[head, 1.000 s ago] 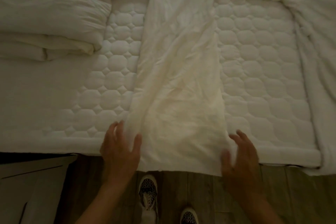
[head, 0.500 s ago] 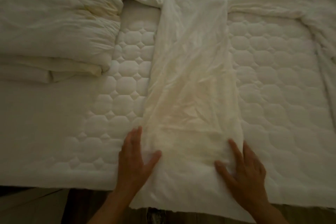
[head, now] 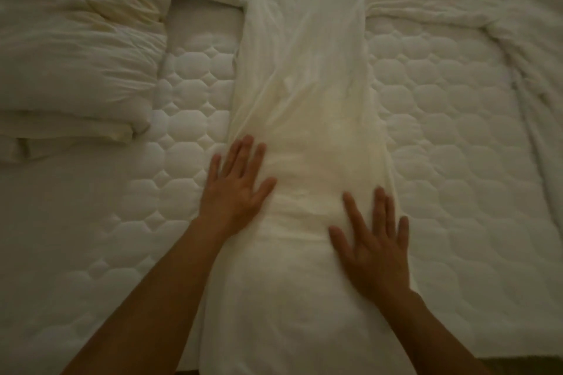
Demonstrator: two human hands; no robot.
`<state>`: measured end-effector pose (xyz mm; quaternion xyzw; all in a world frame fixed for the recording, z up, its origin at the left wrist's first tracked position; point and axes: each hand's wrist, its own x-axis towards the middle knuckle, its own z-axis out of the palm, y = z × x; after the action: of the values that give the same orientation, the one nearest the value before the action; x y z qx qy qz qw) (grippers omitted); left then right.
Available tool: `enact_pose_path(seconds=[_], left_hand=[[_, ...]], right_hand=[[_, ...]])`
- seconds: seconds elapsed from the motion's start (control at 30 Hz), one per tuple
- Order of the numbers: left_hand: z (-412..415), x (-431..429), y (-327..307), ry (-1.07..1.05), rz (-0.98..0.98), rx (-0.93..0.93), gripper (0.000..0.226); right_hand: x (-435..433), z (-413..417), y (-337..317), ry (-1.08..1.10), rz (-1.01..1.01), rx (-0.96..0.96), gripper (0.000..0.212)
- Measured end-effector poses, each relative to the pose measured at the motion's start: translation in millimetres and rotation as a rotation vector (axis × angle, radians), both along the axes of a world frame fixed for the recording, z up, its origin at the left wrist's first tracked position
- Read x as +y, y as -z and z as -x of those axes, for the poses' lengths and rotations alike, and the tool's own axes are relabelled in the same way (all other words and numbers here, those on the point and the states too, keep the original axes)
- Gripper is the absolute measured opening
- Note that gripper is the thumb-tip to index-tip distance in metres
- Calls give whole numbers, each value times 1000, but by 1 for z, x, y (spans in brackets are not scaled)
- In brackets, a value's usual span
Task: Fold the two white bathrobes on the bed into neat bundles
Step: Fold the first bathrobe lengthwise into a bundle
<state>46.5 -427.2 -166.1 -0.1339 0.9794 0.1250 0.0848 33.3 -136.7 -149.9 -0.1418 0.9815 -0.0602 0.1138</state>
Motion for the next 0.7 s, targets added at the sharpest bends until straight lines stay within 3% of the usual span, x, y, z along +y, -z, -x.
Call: enact_pose_path(seconds=[0.13,0.27,0.4,0.53,0.7], left_hand=[[-36,17,1,-203,-69,71,77],[-116,55,-10,-232,-147,65,81],[-190,98,-24,-435,-276,42,85],[-212,114,-55,-837,-608,-57,69],[-220,128,-70,-857,-839,-195,46]], right_hand=[[17,-9,-7,90,36,-46,71],[47,-40,-14,125,104,-88,73],[75,-85,-22,299,256,-91,78],[99,-87,-44,489,327,-373,64],[125,-81,-62,417,434,-685,52]])
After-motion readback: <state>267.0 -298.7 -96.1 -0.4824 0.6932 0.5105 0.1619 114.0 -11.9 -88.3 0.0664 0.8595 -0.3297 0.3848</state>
